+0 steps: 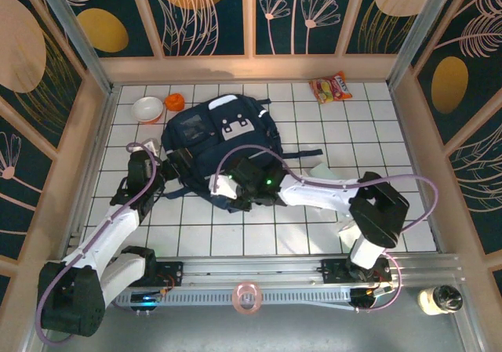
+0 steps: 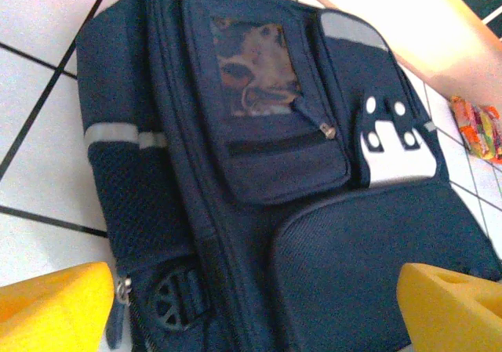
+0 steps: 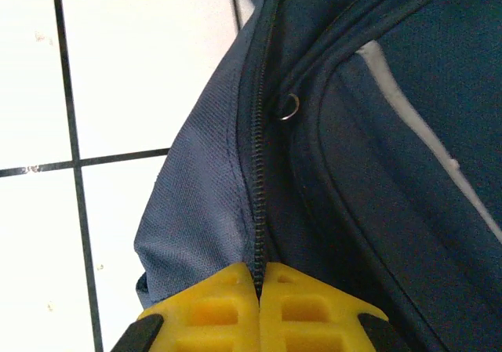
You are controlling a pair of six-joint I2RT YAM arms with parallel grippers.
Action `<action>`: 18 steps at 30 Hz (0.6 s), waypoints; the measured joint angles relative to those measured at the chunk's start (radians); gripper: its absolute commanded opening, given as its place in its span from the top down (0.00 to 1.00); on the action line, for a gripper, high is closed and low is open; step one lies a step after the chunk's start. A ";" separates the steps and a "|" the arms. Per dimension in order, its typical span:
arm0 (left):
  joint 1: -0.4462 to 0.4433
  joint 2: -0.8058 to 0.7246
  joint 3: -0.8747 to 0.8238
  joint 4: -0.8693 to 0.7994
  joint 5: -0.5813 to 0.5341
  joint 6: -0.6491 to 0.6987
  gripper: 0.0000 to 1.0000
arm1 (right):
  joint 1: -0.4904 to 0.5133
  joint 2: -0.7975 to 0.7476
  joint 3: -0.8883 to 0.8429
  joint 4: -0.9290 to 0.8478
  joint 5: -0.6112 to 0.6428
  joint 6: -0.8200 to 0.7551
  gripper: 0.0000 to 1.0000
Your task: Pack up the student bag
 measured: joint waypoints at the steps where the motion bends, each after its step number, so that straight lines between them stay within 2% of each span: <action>1: 0.000 -0.003 -0.007 0.000 0.003 -0.002 0.08 | -0.013 -0.015 0.003 -0.003 -0.015 0.000 1.00; 10: 0.001 -0.053 -0.039 0.010 0.020 -0.003 0.09 | -0.150 -0.127 0.013 -0.025 -0.145 -0.008 1.00; 18: 0.005 -0.042 -0.164 0.123 0.051 -0.014 0.12 | -0.213 -0.163 0.033 -0.076 -0.222 -0.040 1.00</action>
